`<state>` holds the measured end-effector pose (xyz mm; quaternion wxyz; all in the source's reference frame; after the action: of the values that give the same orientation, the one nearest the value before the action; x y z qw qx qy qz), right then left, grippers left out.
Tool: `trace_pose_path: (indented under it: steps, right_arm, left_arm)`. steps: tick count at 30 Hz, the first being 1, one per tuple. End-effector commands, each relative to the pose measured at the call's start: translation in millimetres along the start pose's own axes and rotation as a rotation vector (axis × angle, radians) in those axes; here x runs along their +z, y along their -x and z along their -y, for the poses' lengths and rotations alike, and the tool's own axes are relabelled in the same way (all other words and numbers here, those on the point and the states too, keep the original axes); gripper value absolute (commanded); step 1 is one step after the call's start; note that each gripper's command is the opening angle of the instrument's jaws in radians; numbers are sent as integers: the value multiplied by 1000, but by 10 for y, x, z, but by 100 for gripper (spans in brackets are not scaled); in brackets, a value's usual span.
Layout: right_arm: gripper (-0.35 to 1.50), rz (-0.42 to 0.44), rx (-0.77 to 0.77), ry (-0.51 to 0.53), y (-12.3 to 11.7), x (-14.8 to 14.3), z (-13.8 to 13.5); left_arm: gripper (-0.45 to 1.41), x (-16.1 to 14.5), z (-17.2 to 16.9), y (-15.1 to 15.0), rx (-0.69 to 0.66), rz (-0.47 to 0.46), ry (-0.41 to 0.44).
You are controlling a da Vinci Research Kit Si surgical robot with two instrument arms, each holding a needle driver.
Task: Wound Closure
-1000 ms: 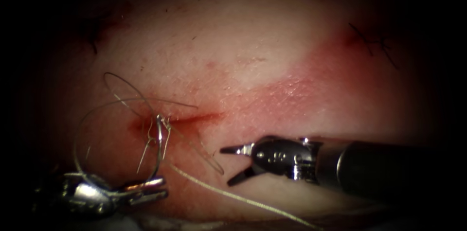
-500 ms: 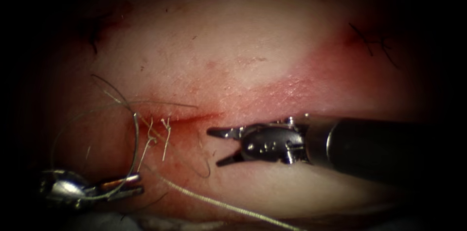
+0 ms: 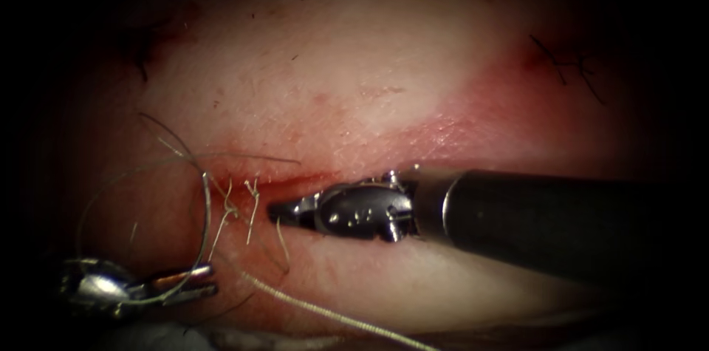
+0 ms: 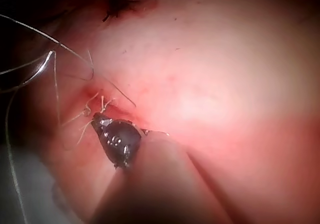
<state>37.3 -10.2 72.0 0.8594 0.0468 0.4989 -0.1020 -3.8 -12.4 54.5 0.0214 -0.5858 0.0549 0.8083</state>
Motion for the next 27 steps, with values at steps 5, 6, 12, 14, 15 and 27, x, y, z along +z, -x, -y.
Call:
trace_pose_path:
  steps: [5,6,12,14,15,27]
  right_arm:
    - [-35,-17,130,-44,-15,-18,42]
    - [-35,-20,173,-50,-25,-30,59]
    - [-35,-35,244,-51,-79,-72,113]
    - [-35,-49,246,-65,-107,-80,132]
    - [-35,-63,252,-84,-125,-81,142]
    - [126,-35,320,21,-100,-158,72]
  left_arm:
    - [-45,6,-6,6,-2,2,0]
    - [-45,6,-6,8,-1,5,-2]
    - [-45,9,-8,17,1,12,2]
    - [-45,11,-9,18,2,15,3]
    - [-45,11,-10,17,2,15,2]
    - [-45,3,-2,23,0,23,-2]
